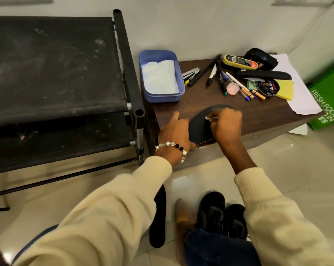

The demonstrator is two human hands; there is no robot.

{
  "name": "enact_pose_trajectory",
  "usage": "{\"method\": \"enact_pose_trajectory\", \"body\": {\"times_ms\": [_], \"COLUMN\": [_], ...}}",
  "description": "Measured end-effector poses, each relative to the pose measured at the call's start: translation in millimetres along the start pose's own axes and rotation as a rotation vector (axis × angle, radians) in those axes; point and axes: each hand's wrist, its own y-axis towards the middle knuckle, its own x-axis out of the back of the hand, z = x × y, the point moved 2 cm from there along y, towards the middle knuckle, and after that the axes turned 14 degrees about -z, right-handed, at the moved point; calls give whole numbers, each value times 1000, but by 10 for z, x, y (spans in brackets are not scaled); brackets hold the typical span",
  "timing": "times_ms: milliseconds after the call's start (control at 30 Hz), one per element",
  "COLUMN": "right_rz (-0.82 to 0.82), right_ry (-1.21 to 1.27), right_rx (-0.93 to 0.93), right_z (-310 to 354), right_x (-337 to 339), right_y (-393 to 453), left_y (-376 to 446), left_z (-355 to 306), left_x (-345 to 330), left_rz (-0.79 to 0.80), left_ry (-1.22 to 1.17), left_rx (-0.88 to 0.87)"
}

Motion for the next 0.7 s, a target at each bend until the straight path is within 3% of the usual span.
{"method": "enact_pose_trajectory", "body": {"times_ms": [333, 567, 700], "right_rz": [-94, 109, 125], "right_ry": [73, 83, 125], "right_rx": [-77, -14, -65], "right_z": [145, -121, -344], "right_x": [30, 86, 161], "right_y": [225, 61, -119], "left_y": [7, -14, -19], "left_z": [-3, 3, -7], "left_x": [-12, 1, 25], "left_rz": [18, 2, 6], "left_ry": [30, -7, 7], "left_rx": [-11, -11, -12]}}
